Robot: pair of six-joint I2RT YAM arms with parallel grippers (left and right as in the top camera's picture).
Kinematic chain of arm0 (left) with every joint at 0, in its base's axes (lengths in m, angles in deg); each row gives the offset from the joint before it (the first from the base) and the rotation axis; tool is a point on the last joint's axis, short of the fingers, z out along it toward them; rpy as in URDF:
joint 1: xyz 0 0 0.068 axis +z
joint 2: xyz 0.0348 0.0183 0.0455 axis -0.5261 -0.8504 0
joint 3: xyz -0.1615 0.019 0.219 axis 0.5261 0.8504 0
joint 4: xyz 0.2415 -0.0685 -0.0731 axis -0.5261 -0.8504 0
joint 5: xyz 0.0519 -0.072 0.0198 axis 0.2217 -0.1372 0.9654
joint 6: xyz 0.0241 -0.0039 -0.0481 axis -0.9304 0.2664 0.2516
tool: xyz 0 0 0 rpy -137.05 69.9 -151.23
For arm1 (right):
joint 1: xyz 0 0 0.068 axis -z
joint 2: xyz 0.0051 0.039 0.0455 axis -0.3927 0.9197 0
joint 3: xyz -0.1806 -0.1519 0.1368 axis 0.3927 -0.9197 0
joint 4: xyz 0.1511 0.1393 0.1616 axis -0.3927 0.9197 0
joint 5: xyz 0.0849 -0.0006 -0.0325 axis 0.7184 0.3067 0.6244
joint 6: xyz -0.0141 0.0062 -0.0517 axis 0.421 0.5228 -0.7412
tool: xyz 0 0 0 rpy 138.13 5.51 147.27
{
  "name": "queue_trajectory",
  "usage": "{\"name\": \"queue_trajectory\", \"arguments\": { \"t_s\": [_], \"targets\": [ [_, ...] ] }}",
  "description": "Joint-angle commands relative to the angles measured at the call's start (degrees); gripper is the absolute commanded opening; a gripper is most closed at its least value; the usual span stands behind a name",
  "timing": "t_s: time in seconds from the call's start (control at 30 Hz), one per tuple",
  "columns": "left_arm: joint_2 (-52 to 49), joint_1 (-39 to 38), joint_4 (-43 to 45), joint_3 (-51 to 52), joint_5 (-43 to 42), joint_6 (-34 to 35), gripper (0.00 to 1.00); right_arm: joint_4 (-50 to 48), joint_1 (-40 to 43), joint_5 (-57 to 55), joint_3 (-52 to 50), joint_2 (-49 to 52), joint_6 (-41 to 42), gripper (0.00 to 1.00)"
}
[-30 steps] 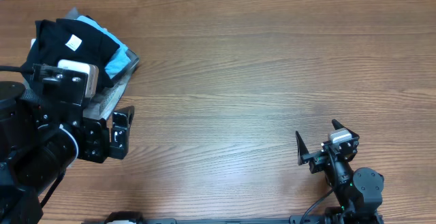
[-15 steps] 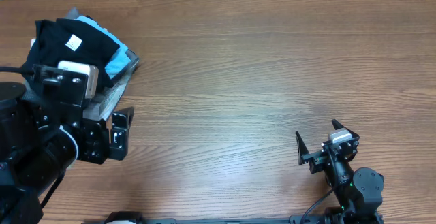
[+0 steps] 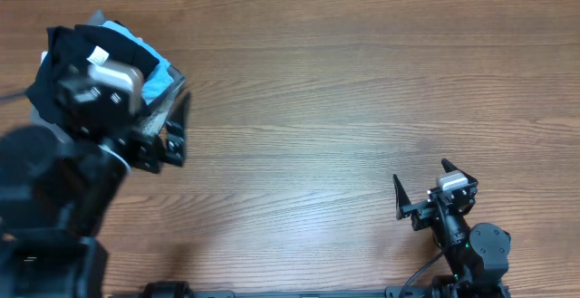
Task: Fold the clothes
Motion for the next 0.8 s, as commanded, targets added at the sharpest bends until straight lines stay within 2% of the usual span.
{"name": "queue_trajectory", "arguments": {
  "t_s": [0.0,0.3,0.57,0.77],
  "targets": [
    [6.5,0.3,4.8,12.4,-1.9,-1.0,1.0,-0.3,0.1,0.3,-0.3,-0.6,0.0,1.0],
    [26.7,2.3,22.4,42.5,-2.0,-0.6,1.0,-0.3,0.2,0.3,-0.3,-0.6,0.0,1.0],
    [42.6,3.4,34.0,58.8,-2.0,-0.5,1.0,-0.3,0.2,0.3,-0.3,-0.6,0.0,1.0],
    [49.4,3.4,37.7,67.3,-2.0,2.9,1.0,-0.3,0.2,0.3,-0.3,-0.6,0.0,1.0]
  ]
}}
